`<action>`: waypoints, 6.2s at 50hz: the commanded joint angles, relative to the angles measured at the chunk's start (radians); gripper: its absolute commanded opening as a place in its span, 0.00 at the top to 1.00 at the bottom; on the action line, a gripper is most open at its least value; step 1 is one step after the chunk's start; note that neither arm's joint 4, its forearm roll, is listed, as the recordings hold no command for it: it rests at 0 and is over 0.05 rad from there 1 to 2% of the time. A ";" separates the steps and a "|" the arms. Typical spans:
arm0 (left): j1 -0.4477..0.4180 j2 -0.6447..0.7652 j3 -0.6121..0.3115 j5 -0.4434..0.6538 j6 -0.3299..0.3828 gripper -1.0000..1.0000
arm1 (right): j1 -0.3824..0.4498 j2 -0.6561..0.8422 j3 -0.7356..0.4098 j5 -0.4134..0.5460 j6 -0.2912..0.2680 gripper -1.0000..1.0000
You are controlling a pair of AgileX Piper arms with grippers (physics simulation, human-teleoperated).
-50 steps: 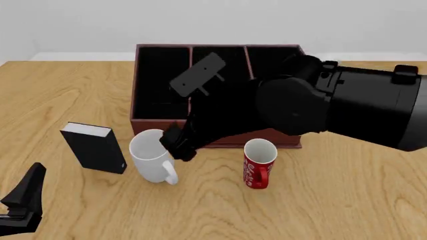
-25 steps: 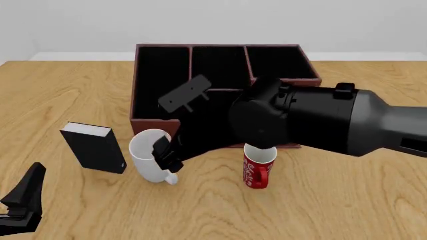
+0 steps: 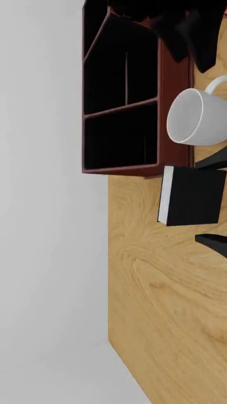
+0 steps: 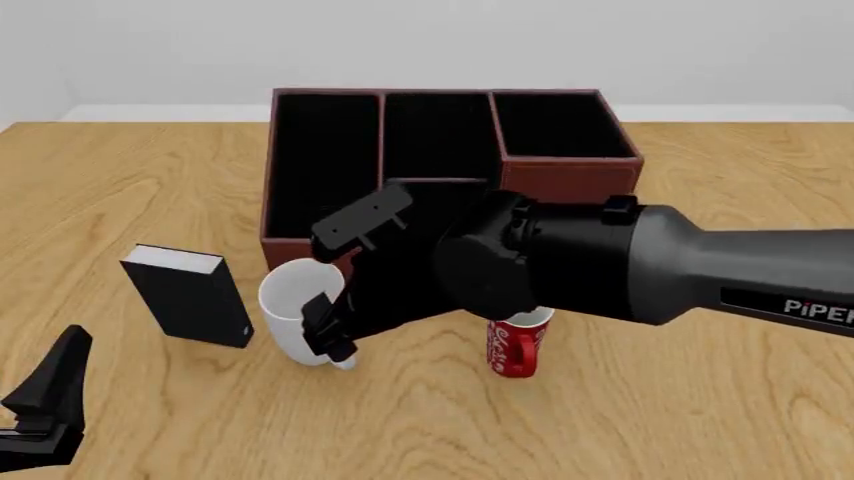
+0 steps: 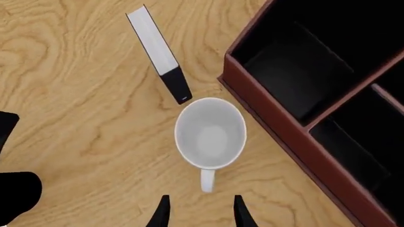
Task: Pick up the white mug and place it to the right of the caddy.
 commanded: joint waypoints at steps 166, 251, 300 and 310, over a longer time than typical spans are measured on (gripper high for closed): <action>0.000 0.000 0.000 0.000 0.000 0.00 | -0.050 -0.084 0.153 -0.081 -0.068 1.00; 0.000 0.000 0.000 0.000 0.000 0.00 | -0.361 -0.669 0.373 0.069 -0.127 1.00; 0.000 0.000 0.000 0.000 0.000 0.00 | -0.642 -0.985 0.555 0.196 -0.070 1.00; 0.000 0.000 0.000 0.000 0.000 0.00 | -0.717 -1.028 0.575 0.215 -0.040 1.00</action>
